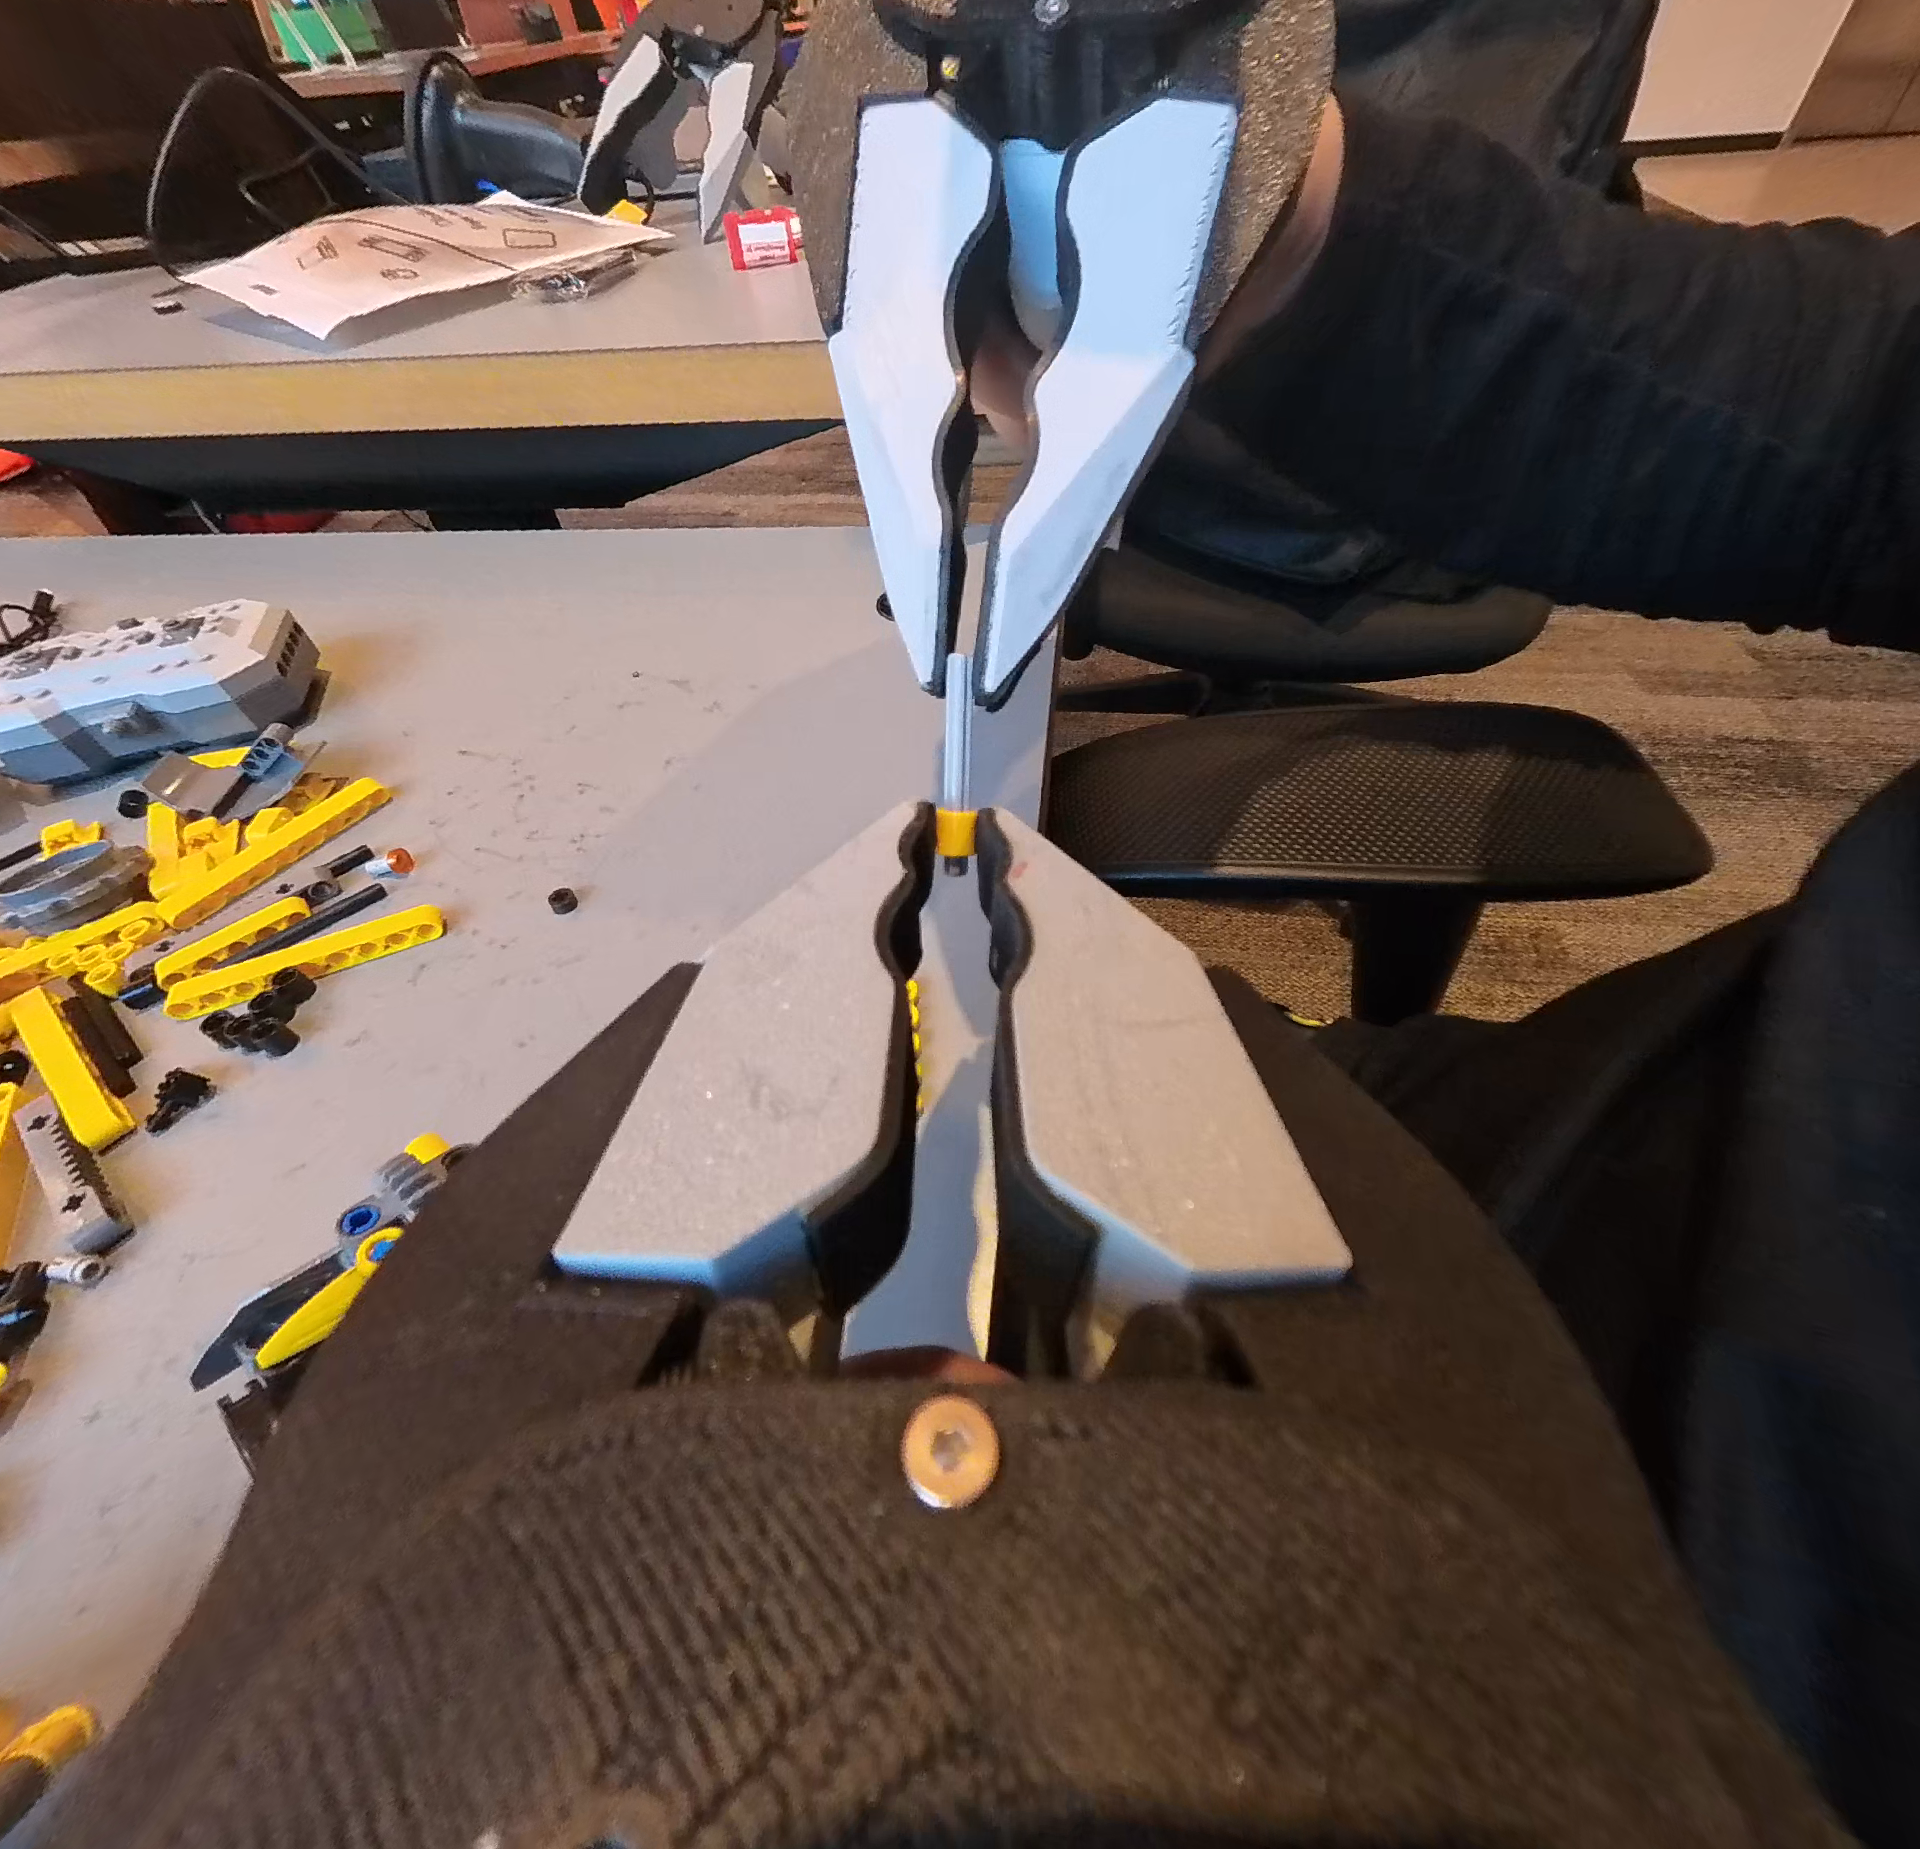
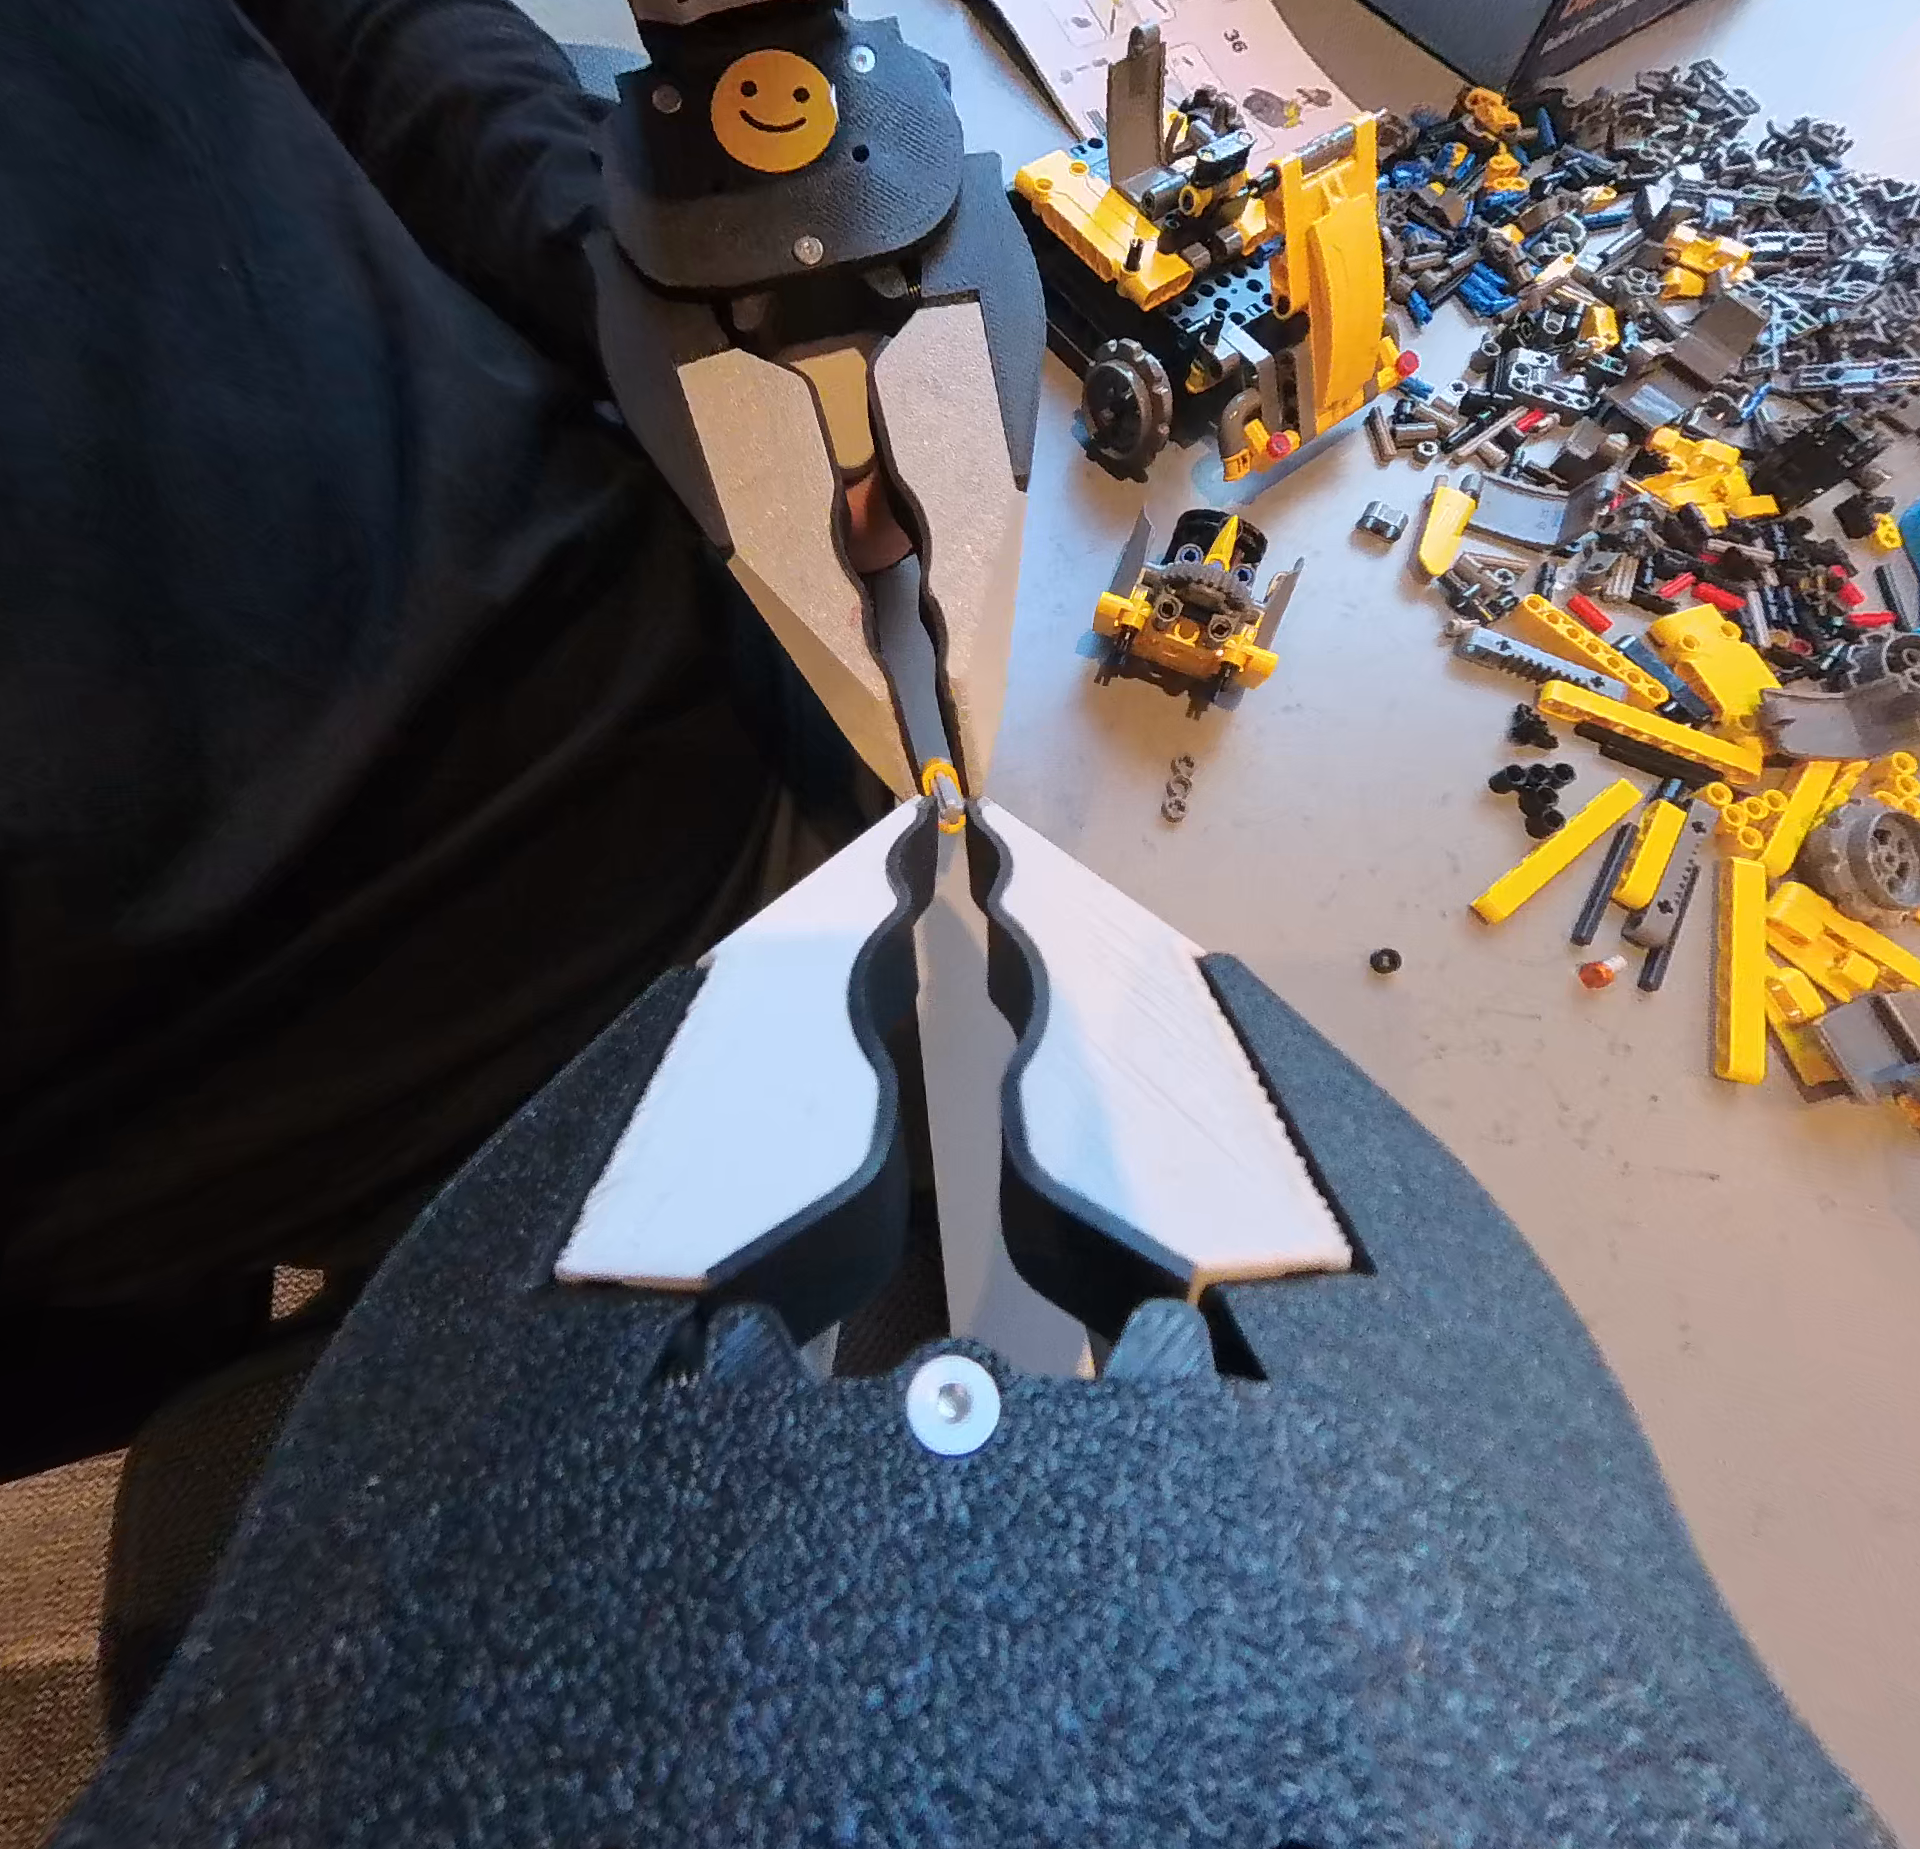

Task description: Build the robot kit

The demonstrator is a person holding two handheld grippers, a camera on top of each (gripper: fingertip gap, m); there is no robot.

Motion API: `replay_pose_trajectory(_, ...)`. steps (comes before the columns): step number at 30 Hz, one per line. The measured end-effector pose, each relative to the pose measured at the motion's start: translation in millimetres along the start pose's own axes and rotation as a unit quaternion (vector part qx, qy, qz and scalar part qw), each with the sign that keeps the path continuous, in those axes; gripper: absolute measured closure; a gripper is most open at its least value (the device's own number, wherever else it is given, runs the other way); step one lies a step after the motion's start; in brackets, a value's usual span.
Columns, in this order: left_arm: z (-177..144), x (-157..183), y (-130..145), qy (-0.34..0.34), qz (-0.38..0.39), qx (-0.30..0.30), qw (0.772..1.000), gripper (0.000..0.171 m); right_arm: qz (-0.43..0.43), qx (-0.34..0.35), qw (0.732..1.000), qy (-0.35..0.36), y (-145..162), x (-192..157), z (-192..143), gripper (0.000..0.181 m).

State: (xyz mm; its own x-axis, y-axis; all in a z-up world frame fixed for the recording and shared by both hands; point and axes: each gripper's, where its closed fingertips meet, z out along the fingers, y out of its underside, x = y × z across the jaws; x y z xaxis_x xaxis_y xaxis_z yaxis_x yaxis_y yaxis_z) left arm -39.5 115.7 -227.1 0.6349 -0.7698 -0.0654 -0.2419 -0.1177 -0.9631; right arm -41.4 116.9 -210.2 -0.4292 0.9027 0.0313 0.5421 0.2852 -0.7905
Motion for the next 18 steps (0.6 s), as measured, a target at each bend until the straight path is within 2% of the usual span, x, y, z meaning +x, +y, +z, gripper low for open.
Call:
replay_pose_trajectory(8, 0.4, 1.0, 2.2, 0.004, -0.004, -0.006, 1.000, 0.167, -0.007, -0.008, 1.000, -0.002, 0.9, -1.6, 3.1, 0.176)
replay_pose_trajectory(12, 0.8, -2.2, 7.0, 0.007, -0.039, -0.021, 0.999, 0.166, -0.009, -0.028, 1.000, 0.003, 5.6, -0.4, 5.6, 0.177)
replay_pose_trajectory(14, -0.5, -7.0, 13.3, 0.000, -0.047, -0.041, 0.998, 0.161, -0.001, -0.048, 0.999, 0.006, 11.8, 1.9, 7.5, 0.177)
replay_pose_trajectory(18, 1.3, -11.6, 41.4, -0.018, -0.033, -0.135, 0.990, 0.155, 0.007, -0.109, 0.994, 0.019, 28.4, 8.0, 14.4, 0.177)
